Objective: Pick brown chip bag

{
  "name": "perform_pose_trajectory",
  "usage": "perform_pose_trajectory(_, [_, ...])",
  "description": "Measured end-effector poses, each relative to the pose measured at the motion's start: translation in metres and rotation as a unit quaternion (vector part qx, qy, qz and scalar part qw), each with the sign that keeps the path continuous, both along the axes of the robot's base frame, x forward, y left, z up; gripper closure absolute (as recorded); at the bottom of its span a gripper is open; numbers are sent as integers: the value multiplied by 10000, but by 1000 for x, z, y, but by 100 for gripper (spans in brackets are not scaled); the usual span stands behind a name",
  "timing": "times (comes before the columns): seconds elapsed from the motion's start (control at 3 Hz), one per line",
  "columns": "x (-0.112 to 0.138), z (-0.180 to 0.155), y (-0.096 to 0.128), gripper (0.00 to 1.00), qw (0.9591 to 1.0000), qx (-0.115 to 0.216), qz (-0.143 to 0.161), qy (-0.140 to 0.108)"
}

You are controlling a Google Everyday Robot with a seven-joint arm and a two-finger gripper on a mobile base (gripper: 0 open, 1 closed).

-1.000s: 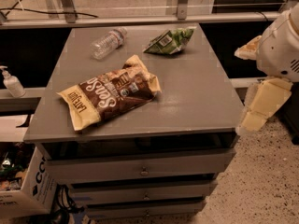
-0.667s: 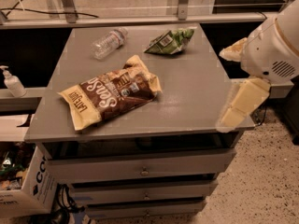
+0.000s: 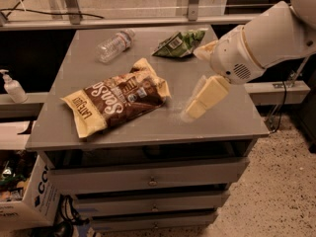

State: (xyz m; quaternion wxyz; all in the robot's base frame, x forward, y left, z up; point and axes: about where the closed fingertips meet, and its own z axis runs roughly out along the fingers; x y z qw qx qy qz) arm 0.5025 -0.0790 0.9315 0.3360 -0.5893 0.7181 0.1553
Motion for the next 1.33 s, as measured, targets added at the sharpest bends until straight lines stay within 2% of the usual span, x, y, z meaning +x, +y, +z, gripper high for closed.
perform_pose_trajectory(0.33, [0, 0, 0, 0, 10000, 0, 1, 0])
perform_pose_trajectory(0.67, [3, -5, 6, 0, 9997, 183, -145, -106])
perform_pose_trajectory(1.0, [19, -24, 32, 0, 9978, 520, -231, -330])
perform_pose_trajectory(1.33, [42, -39, 64, 0, 9950, 814, -157, -553])
